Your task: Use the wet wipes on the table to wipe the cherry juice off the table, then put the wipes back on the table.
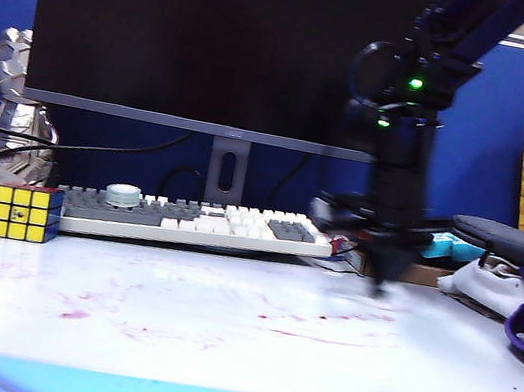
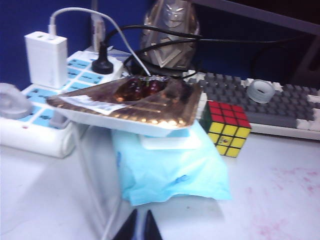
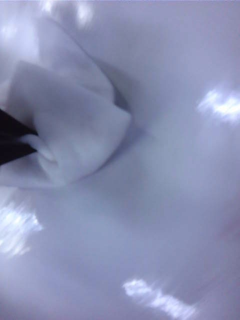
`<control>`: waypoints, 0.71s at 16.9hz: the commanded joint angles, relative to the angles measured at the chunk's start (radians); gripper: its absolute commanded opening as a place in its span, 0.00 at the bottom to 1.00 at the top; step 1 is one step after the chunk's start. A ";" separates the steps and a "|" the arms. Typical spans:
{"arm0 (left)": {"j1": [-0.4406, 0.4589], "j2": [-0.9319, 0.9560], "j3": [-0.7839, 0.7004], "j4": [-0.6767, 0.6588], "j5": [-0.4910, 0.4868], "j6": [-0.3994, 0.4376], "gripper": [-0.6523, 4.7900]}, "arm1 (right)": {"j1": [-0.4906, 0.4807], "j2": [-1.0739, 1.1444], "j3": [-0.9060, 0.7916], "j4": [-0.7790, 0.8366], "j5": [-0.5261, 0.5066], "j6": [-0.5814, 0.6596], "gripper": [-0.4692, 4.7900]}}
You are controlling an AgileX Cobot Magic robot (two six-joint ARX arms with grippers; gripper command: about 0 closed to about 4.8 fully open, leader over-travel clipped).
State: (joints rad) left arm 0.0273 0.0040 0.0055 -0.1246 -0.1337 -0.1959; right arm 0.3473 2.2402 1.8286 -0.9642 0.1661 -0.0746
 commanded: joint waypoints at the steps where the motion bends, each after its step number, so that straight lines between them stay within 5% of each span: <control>1: -0.001 -0.002 0.000 0.006 0.003 0.005 0.17 | -0.064 0.031 -0.024 -0.105 0.116 0.047 0.09; 3: -0.001 -0.002 0.000 0.006 0.003 0.004 0.17 | -0.074 0.031 -0.024 -0.055 0.114 0.042 0.09; 6: -0.001 -0.003 0.000 0.006 0.003 0.005 0.17 | -0.068 0.034 -0.023 0.148 -0.144 -0.011 0.09; 8: -0.001 -0.002 0.000 0.006 0.003 0.004 0.17 | -0.058 0.048 -0.015 0.281 -0.138 -0.003 0.09; 12: -0.001 -0.002 0.000 0.006 0.003 0.004 0.17 | -0.058 0.127 0.095 0.284 -0.122 0.033 0.09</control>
State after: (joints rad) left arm 0.0269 0.0044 0.0055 -0.1246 -0.1329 -0.1959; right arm 0.2890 2.3318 1.9190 -0.6430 0.0509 -0.0547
